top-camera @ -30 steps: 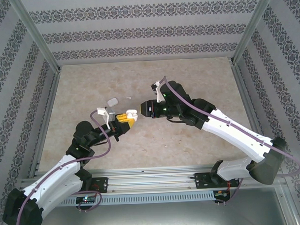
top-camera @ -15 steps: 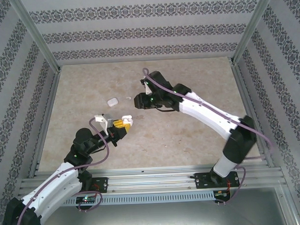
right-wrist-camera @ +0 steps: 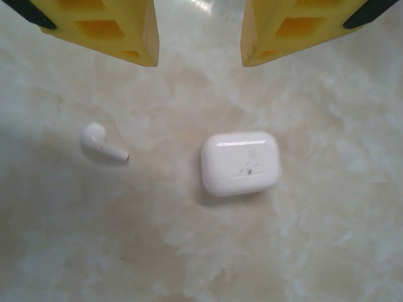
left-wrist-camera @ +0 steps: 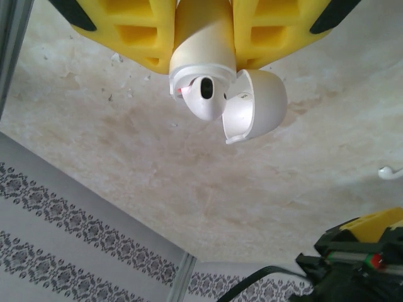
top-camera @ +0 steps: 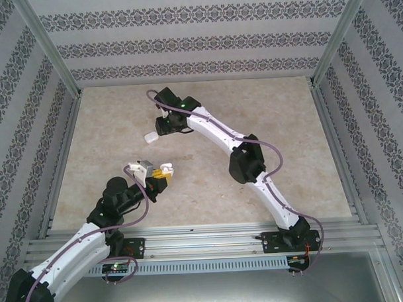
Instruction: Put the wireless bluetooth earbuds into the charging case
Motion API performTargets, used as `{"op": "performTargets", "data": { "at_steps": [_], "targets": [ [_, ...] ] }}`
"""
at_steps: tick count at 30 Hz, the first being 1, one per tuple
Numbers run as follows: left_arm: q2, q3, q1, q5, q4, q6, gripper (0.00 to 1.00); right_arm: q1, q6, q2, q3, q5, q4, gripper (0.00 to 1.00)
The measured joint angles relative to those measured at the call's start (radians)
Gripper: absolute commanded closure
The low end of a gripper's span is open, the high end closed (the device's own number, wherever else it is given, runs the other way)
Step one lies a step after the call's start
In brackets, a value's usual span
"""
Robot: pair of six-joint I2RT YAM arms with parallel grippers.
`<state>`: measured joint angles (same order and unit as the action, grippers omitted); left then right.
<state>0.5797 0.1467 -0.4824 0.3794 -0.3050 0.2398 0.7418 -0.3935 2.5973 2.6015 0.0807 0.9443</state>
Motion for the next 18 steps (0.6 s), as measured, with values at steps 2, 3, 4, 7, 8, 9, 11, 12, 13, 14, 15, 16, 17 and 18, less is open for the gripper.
{"op": "performTargets", "data": {
  "at_steps": [2,3,4,7,8,9,11,12,13,14,15,16,17,18],
  "targets": [
    [0.009,0.000,0.000,-0.006,0.002,-0.002,1.00,-0.005,0.009,0.053,0.047,-0.009,0.023,0.58],
    [0.013,-0.001,0.000,-0.011,0.002,-0.002,1.00,-0.009,0.012,0.064,0.048,-0.012,0.030,0.57],
    [0.016,-0.001,0.000,-0.013,0.002,-0.003,1.00,-0.014,0.016,0.073,0.047,-0.013,0.036,0.56],
    [0.024,-0.001,0.000,-0.020,0.002,-0.003,1.00,-0.039,0.024,0.078,0.027,-0.014,0.032,0.56],
    [0.029,-0.001,0.000,-0.022,0.001,-0.003,1.00,-0.048,0.026,0.078,0.023,-0.015,0.024,0.56],
    [0.035,-0.001,0.000,-0.023,0.000,-0.003,1.00,-0.058,0.027,0.078,0.017,-0.015,0.015,0.55],
    [0.051,-0.001,0.000,-0.026,0.000,-0.003,1.00,-0.069,0.031,0.078,0.009,-0.018,-0.002,0.53],
    [0.063,-0.001,0.000,-0.026,-0.002,-0.003,1.00,-0.076,0.033,0.078,0.008,-0.018,-0.011,0.53],
    [0.071,-0.001,0.000,-0.026,-0.002,-0.003,1.00,-0.080,0.034,0.078,0.008,-0.021,-0.018,0.52],
    [0.082,-0.001,0.000,-0.026,-0.002,-0.003,1.00,-0.086,0.034,0.078,0.008,-0.024,-0.027,0.52],
    [0.094,-0.001,0.000,-0.026,-0.006,-0.003,1.00,-0.090,0.034,0.078,0.008,-0.024,-0.038,0.52],
    [0.103,-0.001,0.000,-0.026,-0.012,-0.003,1.00,-0.091,0.034,0.078,0.008,-0.025,-0.048,0.52],
    [0.113,-0.001,0.000,-0.026,-0.019,-0.002,1.00,-0.092,0.034,0.080,0.008,-0.024,-0.059,0.51],
    [0.122,-0.001,0.000,-0.026,-0.024,-0.002,1.00,-0.093,0.034,0.082,0.008,-0.024,-0.070,0.50]
  ]
}}
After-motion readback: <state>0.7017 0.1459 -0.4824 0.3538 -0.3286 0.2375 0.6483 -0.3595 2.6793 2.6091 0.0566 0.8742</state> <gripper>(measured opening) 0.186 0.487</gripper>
